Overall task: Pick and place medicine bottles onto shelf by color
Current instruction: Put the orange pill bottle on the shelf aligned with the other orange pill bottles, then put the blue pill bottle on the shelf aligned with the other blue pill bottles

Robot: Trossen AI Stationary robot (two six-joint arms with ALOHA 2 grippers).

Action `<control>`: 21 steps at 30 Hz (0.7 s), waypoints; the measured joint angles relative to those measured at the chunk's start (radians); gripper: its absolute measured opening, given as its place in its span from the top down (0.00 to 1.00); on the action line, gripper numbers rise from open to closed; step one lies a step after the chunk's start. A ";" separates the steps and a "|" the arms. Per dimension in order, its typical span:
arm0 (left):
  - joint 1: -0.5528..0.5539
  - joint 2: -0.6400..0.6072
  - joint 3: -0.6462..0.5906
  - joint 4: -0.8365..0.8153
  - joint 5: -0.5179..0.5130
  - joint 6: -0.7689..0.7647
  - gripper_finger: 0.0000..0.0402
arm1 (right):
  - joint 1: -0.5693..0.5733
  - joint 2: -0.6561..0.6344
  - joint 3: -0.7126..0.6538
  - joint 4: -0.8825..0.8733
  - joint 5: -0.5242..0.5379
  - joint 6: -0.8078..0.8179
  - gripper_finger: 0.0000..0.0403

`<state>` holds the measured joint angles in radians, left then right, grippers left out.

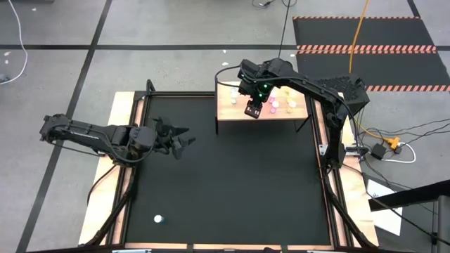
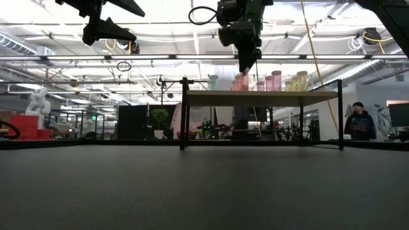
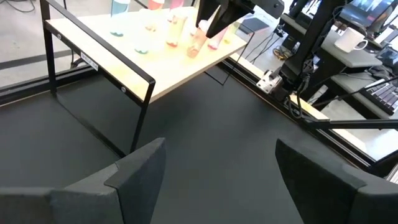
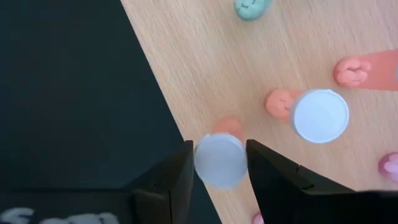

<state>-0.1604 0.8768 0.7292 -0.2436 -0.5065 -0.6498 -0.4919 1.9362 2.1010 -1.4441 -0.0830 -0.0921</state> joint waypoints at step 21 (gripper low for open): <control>0.000 0.000 0.000 0.000 0.009 0.059 0.25 | 0.000 -0.098 0.000 0.085 0.007 -0.028 0.52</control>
<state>-0.1604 0.8768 0.7292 -0.2436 -0.4976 -0.5907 -0.4915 1.8381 2.1006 -1.3587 -0.0757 -0.1204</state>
